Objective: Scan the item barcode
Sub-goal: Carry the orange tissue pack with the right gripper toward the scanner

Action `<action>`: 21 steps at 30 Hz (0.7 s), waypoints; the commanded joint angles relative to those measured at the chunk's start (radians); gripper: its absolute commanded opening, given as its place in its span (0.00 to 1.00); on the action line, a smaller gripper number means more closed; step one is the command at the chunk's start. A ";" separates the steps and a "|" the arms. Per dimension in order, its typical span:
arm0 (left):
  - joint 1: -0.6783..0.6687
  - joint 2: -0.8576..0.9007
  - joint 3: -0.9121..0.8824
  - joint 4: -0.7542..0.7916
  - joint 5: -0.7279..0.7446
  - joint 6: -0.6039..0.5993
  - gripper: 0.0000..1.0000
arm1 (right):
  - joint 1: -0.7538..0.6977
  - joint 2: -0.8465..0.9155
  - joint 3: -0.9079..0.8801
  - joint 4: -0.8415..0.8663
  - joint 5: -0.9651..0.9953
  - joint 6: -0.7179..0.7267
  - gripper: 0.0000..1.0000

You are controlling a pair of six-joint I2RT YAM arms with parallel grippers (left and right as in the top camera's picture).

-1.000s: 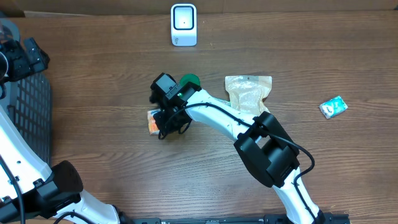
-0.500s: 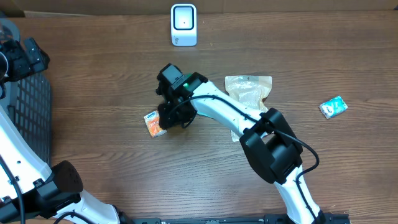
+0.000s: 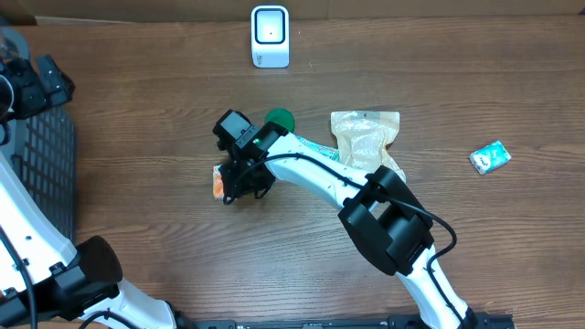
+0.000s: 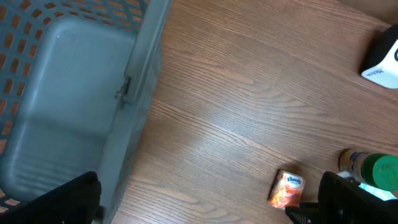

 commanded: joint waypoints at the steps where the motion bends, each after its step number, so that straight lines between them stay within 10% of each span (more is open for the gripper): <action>1: -0.006 -0.014 0.011 0.001 0.001 0.019 1.00 | -0.023 0.001 0.042 -0.001 0.007 0.053 0.36; 15: -0.006 -0.014 0.011 0.001 0.001 0.019 0.99 | -0.011 0.009 -0.085 0.148 0.040 0.156 0.34; 21: -0.006 -0.014 0.011 0.001 0.001 0.019 1.00 | -0.017 0.008 -0.091 0.151 0.024 0.159 0.04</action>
